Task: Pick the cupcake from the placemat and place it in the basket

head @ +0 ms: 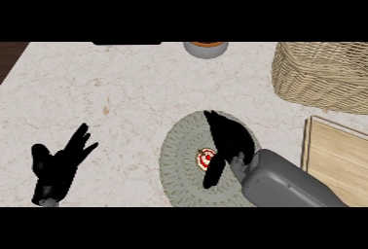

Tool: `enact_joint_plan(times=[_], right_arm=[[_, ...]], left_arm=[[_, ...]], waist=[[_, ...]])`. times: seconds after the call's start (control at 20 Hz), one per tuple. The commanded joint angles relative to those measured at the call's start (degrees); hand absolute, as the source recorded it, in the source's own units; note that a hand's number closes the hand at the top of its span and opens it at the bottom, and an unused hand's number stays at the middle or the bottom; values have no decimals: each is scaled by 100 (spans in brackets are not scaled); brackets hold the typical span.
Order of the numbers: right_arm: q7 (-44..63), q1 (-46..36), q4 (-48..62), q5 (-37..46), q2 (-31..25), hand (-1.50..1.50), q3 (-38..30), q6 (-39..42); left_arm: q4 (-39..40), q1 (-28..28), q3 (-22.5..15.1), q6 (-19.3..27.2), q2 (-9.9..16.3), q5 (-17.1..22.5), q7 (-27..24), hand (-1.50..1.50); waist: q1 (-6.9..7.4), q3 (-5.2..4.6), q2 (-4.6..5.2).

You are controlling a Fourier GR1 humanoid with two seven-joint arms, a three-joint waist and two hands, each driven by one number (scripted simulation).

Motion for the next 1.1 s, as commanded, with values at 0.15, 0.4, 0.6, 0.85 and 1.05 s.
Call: enact_joint_plan(times=[0.15, 0.4, 0.6, 0.85, 1.05], right_arm=[[235, 244, 277, 359, 268, -150, 43, -74], [187, 229, 279, 640, 479, 150, 184, 18], [-101, 66, 632, 1064, 525, 150, 347, 51], [-284, 315, 552, 1324, 453, 150, 491, 10], [-267, -40, 743, 1394, 317, 150, 240, 295]], left_arm=[[609, 47, -97, -81, -106, -58, 349, 0], [952, 135, 52, -262, -77, -92, -32, 0], [440, 180, -98, -32, -130, -199, 396, 0], [611, 452, 52, -245, -125, -79, 95, 0], [664, 222, -43, -234, -171, -181, 283, 0]], waist=[[-13, -80, 74], [-12, -86, 76], [42, -78, 71], [21, -81, 68], [13, -81, 80]])
